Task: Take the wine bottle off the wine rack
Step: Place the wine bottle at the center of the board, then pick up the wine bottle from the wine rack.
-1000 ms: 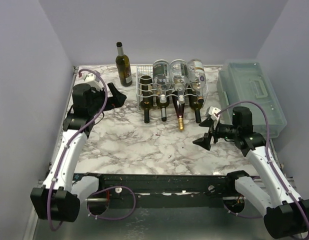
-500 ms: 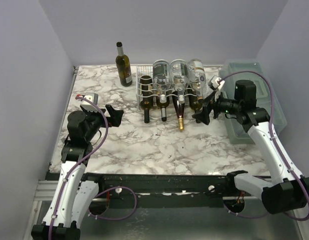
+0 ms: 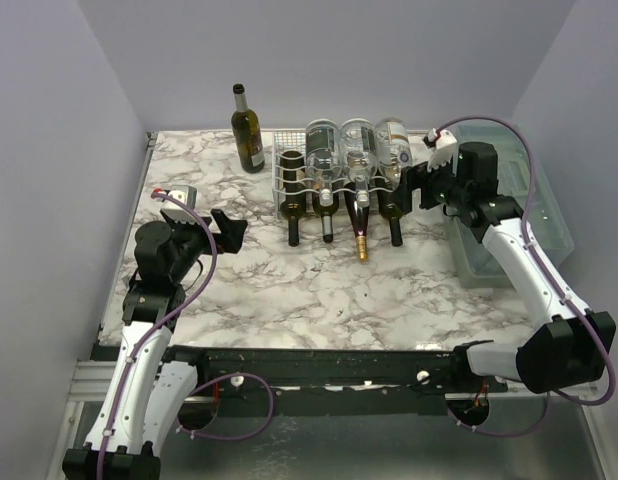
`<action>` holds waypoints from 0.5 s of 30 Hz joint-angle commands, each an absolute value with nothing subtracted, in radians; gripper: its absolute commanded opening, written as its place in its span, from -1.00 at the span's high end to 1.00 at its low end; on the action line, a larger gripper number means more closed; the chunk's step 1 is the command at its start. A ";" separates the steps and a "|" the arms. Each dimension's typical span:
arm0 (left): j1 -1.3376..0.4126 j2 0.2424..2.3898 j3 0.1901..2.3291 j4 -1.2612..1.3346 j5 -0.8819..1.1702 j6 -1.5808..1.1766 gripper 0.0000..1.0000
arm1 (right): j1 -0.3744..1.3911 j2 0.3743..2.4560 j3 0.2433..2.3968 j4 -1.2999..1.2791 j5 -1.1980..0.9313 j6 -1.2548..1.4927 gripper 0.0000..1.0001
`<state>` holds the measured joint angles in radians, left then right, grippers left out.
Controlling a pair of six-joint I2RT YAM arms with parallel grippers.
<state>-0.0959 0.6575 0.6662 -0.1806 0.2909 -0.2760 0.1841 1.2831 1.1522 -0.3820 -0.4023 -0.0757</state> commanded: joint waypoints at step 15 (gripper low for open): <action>-0.100 0.666 0.676 -0.158 0.315 -0.268 -0.97 | 0.256 1.493 1.193 -0.201 -0.037 0.134 -0.62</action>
